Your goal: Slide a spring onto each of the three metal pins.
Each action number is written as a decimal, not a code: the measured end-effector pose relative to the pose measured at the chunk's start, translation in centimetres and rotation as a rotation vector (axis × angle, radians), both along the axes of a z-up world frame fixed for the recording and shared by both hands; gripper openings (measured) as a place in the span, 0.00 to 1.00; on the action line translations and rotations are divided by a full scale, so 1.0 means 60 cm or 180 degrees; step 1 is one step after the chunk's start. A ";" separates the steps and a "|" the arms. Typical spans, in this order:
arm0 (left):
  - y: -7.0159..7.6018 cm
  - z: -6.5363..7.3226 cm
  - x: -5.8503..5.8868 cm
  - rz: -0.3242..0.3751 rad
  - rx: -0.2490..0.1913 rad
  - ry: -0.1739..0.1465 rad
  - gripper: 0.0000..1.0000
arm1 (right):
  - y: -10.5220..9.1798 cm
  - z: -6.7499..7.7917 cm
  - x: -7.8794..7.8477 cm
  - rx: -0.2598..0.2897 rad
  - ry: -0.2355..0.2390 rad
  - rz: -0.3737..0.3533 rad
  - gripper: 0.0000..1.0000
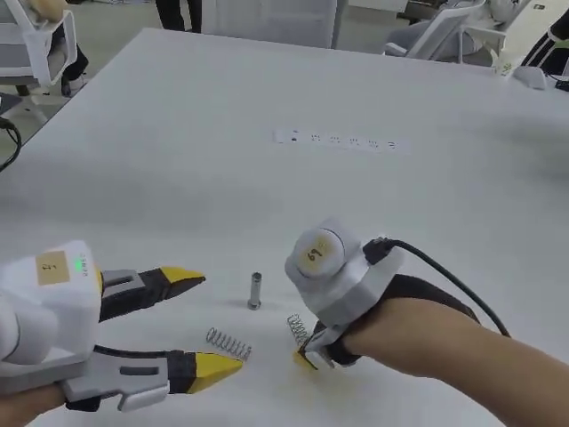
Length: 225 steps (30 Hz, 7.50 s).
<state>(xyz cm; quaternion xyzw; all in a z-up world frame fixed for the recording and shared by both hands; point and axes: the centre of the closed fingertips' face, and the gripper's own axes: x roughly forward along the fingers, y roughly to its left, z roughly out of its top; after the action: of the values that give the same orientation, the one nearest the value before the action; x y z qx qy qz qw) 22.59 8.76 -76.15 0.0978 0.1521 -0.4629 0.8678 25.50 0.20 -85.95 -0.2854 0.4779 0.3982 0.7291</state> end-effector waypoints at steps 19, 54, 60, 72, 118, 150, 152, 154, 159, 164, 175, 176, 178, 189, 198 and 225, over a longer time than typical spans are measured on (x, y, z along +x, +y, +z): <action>0.004 0.000 -0.004 -0.0012 0.0014 0.0028 0.53 | -0.003 0.007 -0.008 0.0022 0.0017 0.0219 0.13; 0.001 -0.002 -0.009 -0.0058 0.0029 0.0048 0.50 | -0.004 0.001 -0.026 0.0179 0.0294 -0.0396 0.18; 0.000 -0.003 -0.008 -0.0054 0.0024 0.0051 0.49 | 0.003 -0.001 -0.029 0.0062 0.0199 -0.0169 0.13; -0.004 -0.006 -0.007 -0.0065 0.0016 0.0066 0.48 | -0.003 -0.004 -0.029 -0.0075 0.0081 0.0219 0.08; -0.032 -0.012 -0.039 -0.0771 0.0257 -0.0064 0.20 | 0.086 0.128 -0.112 -0.0003 0.0251 0.1624 0.08; -0.043 0.000 -0.062 -0.1006 0.0337 -0.0166 0.03 | 0.086 0.143 -0.127 0.0145 0.0272 0.1771 0.08; -0.044 0.000 -0.064 -0.1014 0.0330 -0.0152 0.03 | 0.085 0.143 -0.127 0.0153 0.0277 0.1781 0.08; -0.044 0.001 -0.064 -0.1011 0.0323 -0.0152 0.03 | 0.085 0.142 -0.125 0.0192 0.0269 0.1755 0.10; -0.047 0.004 -0.063 -0.0993 0.0300 -0.0151 0.03 | 0.081 0.134 -0.126 0.0191 0.0273 0.1773 0.11; -0.048 0.006 -0.062 -0.0965 0.0256 -0.0139 0.03 | 0.077 0.130 -0.126 0.0179 0.0279 0.1777 0.09; -0.046 0.003 -0.057 -0.0910 0.0257 -0.0143 0.02 | 0.090 0.171 -0.116 0.0336 0.0107 0.1703 0.08; -0.047 0.006 -0.056 -0.0908 0.0232 -0.0161 0.02 | 0.093 0.174 -0.117 0.0365 0.0103 0.1710 0.08; -0.046 0.009 -0.054 -0.0880 0.0183 -0.0144 0.02 | 0.095 0.179 -0.116 0.0342 0.0056 0.1719 0.08; -0.047 0.011 -0.056 -0.0846 0.0150 -0.0148 0.02 | 0.111 0.197 -0.122 0.0420 -0.0026 0.1786 0.08; -0.055 0.011 -0.061 -0.0869 0.0162 -0.0103 0.02 | 0.118 0.202 -0.127 0.0415 0.0013 0.1819 0.08; -0.053 0.031 -0.050 -0.0732 -0.0108 -0.0076 0.02 | 0.127 0.205 -0.114 0.0543 0.0054 0.1644 0.08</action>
<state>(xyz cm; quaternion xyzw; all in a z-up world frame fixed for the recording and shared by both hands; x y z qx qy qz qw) 19.60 5.60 -74.31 0.1054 0.1216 -0.5607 0.8122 18.63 7.84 -73.64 -0.3320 0.3601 0.6122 0.6208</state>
